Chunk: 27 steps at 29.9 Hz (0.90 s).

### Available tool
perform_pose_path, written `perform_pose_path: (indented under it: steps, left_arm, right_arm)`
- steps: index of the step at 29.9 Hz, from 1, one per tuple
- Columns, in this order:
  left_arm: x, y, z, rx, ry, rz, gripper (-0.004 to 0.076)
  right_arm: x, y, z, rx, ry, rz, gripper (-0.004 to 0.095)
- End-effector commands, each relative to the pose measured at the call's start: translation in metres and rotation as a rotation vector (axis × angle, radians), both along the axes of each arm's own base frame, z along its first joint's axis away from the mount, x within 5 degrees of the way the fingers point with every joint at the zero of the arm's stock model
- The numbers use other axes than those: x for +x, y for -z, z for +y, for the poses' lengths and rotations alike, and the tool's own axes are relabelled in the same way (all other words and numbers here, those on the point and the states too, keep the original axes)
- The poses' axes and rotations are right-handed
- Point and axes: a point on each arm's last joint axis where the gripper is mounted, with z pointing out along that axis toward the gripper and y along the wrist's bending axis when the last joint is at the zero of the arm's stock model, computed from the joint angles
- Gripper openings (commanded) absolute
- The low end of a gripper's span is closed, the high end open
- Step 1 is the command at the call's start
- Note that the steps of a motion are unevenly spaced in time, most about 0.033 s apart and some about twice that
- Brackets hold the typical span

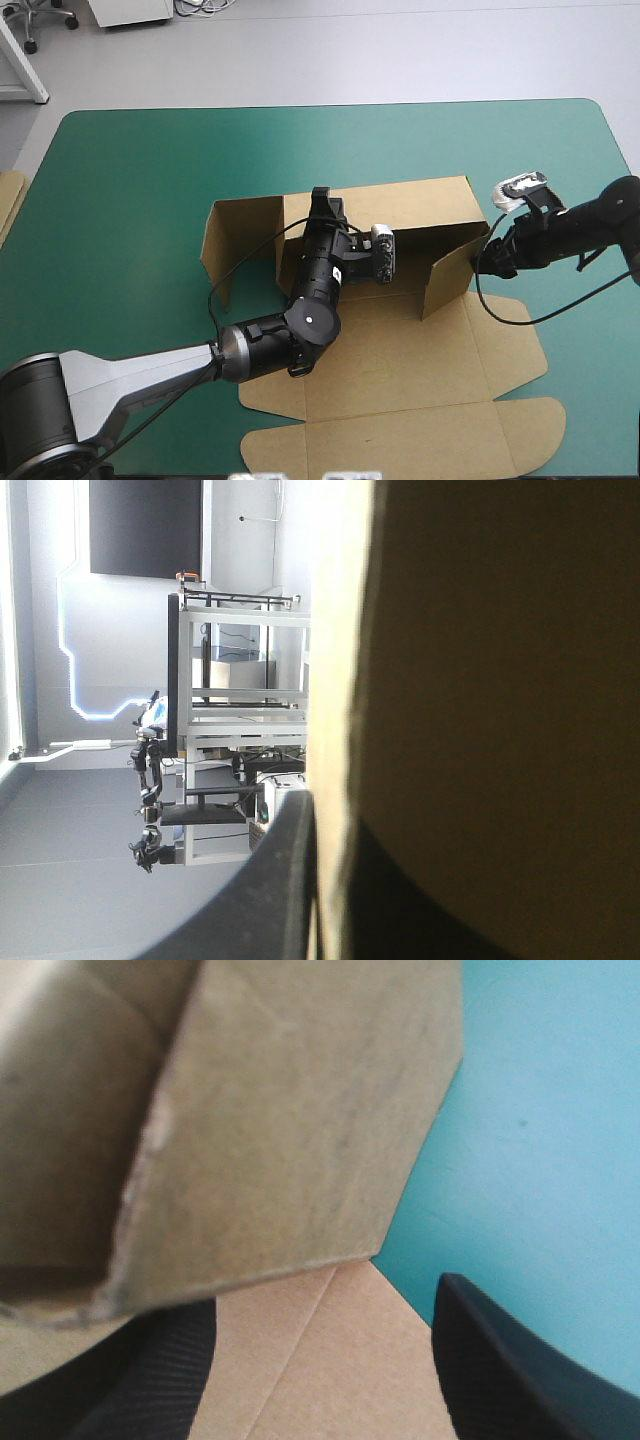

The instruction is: Fold the box

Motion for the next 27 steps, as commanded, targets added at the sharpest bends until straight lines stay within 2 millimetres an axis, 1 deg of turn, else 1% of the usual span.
perform_pose_path:
  steps: [1, 5, 10, 16, 18, 22, 27]
  left_arm:
    - [-0.002, -0.027, 0.005, -0.061, -0.001, -0.068, -0.0010]
    - [-0.002, -0.027, 0.005, -0.065, 0.000, -0.060, -0.0009]
    - [-0.002, -0.027, 0.005, -0.065, 0.000, -0.060, -0.0009]
    - [-0.002, -0.027, 0.005, -0.065, 0.002, -0.059, -0.0009]
    - [-0.002, -0.027, 0.005, -0.069, 0.002, -0.058, -0.0009]
    - [-0.003, -0.026, 0.003, -0.071, 0.020, -0.049, -0.0009]
    - [-0.003, -0.026, 0.003, -0.072, 0.022, -0.048, -0.0009]
  right_arm:
    - [-0.002, -0.019, 0.010, 0.000, -0.015, -0.098, 0.0614]
    - [-0.001, -0.020, 0.019, 0.005, -0.033, -0.114, 0.0616]
    - [-0.003, -0.025, 0.028, 0.024, -0.006, -0.128, 0.0616]
    - [-0.017, -0.035, 0.027, 0.021, 0.057, -0.265, 0.0616]
    - [-0.024, -0.036, 0.027, 0.020, 0.065, -0.293, 0.0616]
    - [-0.033, -0.035, 0.034, 0.021, 0.059, -0.347, 0.0616]
    - [-0.034, -0.029, 0.049, -0.014, 0.036, -0.384, 0.0616]
